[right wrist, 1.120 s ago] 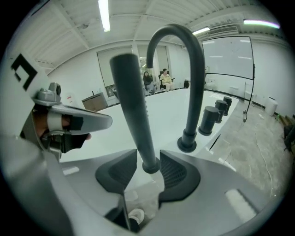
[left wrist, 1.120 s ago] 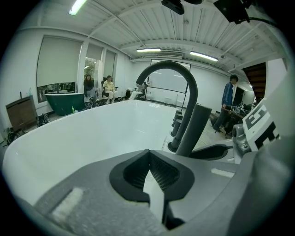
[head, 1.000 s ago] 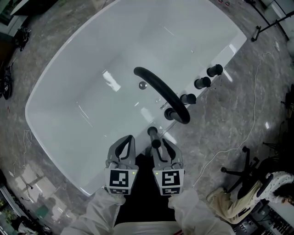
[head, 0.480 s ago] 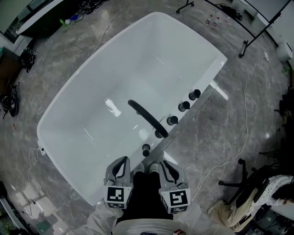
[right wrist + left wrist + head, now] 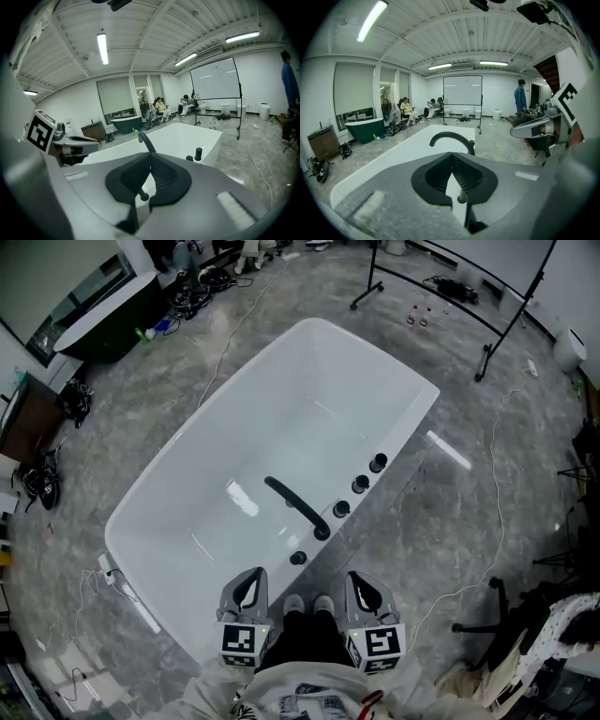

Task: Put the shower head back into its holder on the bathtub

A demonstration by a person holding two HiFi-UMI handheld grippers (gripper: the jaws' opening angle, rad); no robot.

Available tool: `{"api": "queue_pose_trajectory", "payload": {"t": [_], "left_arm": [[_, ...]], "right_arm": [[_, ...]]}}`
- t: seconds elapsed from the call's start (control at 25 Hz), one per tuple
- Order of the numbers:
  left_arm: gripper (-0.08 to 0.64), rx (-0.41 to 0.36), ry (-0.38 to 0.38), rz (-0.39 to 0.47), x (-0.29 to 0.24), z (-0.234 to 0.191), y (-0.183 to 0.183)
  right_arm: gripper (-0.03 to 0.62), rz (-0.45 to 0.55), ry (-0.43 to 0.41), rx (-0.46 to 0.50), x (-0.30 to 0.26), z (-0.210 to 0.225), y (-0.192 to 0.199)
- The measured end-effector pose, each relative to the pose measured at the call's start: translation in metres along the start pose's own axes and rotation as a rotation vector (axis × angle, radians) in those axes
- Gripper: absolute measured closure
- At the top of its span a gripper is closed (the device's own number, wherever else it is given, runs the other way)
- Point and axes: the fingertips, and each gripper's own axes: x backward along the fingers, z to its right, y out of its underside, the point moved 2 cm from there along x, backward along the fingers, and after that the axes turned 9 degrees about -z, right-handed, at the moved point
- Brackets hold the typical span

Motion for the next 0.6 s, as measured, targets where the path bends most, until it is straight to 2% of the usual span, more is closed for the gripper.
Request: {"api": "queue_pose_trajectory", "payload": {"t": [0.24,0.6], "left_arm": [[0.568,0.01,0.018,0.063,0.024,0.023,-0.036],[0.568,-0.006,0.026,0.104,0.041,0.024,-0.049]], "right_arm": [[0.586,0.045,-0.031,-0.016,0.029,0.008,-0.032],[0.586,0.071,-0.051,-0.004,0.041,-0.013,-0.043]]}}
